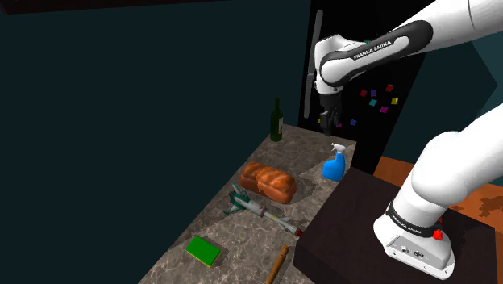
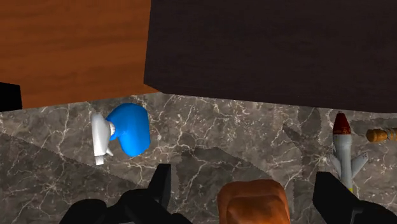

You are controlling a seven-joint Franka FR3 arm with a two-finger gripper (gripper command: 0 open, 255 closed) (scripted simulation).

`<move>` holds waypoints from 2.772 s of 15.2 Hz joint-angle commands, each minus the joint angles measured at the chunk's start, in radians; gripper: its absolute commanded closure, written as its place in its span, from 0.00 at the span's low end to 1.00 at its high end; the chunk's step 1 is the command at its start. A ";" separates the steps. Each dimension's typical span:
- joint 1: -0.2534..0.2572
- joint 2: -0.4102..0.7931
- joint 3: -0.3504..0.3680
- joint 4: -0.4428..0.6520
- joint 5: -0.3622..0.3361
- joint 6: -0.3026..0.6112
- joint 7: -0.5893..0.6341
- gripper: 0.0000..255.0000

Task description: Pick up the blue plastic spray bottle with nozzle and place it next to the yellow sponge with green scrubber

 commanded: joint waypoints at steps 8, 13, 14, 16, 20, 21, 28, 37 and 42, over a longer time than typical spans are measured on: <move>-0.038 0.333 -0.085 0.046 -0.050 0.222 -0.133 0.00; -0.065 0.540 -0.111 0.116 -0.053 0.324 -0.206 0.00; -0.071 0.582 -0.114 0.134 -0.052 0.341 -0.220 0.00; -0.086 0.665 -0.118 0.173 -0.049 0.373 -0.247 0.00; -0.119 0.832 -0.118 0.263 -0.044 0.424 -0.297 0.00; -0.128 0.873 -0.117 0.289 -0.043 0.433 -0.308 0.00; -0.165 1.030 -0.112 0.368 -0.044 0.492 -0.340 0.00; -0.177 1.074 -0.112 0.359 -0.045 0.547 -0.339 0.00; -0.177 1.074 -0.112 0.359 -0.045 0.547 -0.339 1.00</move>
